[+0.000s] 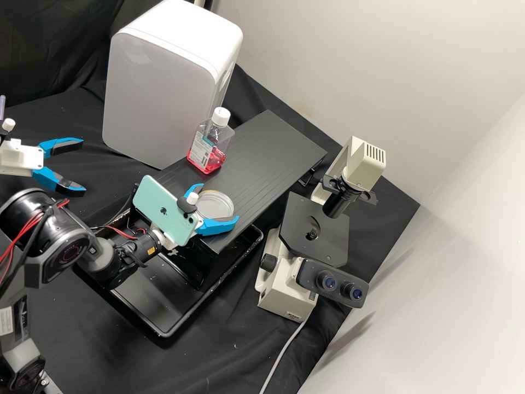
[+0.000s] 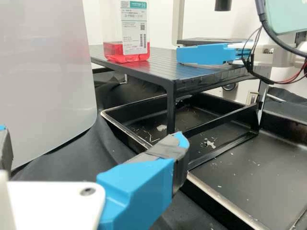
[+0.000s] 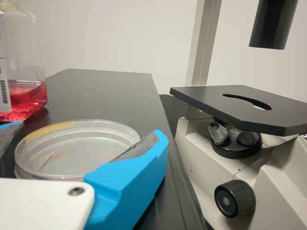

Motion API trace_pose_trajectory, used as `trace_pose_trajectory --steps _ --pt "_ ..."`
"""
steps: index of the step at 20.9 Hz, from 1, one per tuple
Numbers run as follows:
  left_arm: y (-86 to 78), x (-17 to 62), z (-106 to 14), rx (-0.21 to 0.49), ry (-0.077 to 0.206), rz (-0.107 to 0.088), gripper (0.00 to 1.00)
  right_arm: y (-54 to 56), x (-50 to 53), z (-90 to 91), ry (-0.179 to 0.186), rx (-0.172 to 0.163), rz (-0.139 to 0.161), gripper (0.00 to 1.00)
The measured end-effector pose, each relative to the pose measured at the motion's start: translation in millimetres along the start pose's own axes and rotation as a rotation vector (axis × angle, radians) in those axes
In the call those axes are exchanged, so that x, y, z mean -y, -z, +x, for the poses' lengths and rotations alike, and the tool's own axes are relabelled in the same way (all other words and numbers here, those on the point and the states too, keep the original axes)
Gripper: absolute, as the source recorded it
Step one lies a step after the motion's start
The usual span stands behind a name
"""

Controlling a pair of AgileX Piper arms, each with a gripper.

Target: Remove the lid from the petri dish

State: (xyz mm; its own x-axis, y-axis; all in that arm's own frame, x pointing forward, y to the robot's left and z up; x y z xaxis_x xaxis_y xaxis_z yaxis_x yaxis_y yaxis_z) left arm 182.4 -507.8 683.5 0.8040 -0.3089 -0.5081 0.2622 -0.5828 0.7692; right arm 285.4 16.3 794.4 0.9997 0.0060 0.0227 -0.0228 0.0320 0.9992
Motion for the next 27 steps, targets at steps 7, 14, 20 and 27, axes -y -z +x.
trace_pose_trajectory --steps 7,14,20,27 --pt "-3.6 2.1 0.1 0.016 0.009 0.003 1.00 0.3 -0.2 0.4 -0.001 -0.001 -0.005 1.00" --pt "-4.7 3.8 0.4 0.021 0.016 0.004 1.00 2.0 -8.3 -1.2 -0.021 0.000 -0.004 1.00" --pt "-6.4 4.2 0.3 0.027 0.018 0.004 1.00 6.1 -15.2 -2.9 -0.045 -0.015 -0.002 1.00" --pt "-8.6 4.9 0.2 0.034 0.020 0.009 1.00 6.0 -15.0 -3.0 -0.042 -0.011 -0.002 0.00"
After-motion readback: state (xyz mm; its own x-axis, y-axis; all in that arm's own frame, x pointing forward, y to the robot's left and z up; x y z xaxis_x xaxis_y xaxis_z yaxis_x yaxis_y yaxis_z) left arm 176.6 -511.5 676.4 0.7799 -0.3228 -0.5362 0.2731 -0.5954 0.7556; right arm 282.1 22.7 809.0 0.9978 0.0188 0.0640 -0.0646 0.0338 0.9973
